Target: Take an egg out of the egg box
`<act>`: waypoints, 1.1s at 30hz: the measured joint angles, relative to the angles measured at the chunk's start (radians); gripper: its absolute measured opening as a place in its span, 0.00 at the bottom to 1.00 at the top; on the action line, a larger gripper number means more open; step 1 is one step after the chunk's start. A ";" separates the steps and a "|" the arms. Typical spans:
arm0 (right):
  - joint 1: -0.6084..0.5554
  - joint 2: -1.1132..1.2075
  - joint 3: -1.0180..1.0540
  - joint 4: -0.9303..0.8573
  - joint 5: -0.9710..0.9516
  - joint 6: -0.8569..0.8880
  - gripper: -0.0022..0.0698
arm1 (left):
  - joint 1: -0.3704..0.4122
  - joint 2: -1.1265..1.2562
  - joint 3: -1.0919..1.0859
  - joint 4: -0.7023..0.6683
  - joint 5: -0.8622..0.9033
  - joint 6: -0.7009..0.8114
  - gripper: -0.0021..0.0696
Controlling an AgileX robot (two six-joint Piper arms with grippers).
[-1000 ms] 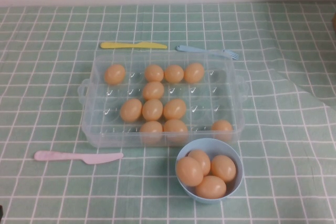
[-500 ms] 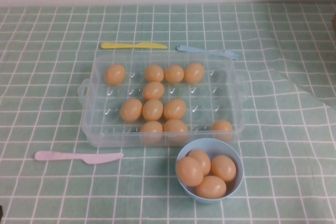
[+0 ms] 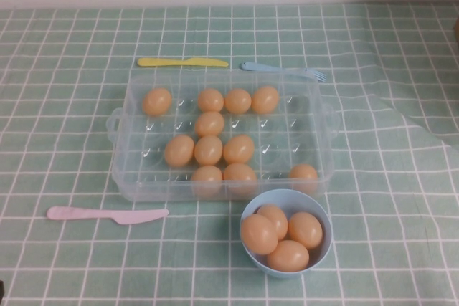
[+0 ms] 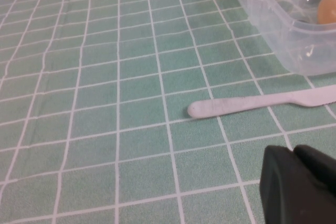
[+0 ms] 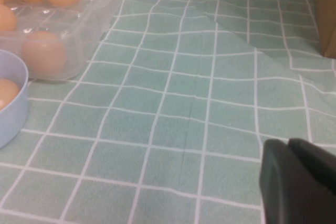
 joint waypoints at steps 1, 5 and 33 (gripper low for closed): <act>0.000 0.000 0.000 0.003 0.002 -0.005 0.01 | 0.000 0.000 0.000 0.000 0.000 0.000 0.02; 0.000 0.000 0.000 0.012 0.004 -0.017 0.01 | 0.000 0.000 0.000 0.000 0.000 0.000 0.02; 0.000 -0.002 0.000 0.014 0.006 -0.019 0.01 | 0.000 0.000 0.000 0.002 0.000 0.000 0.02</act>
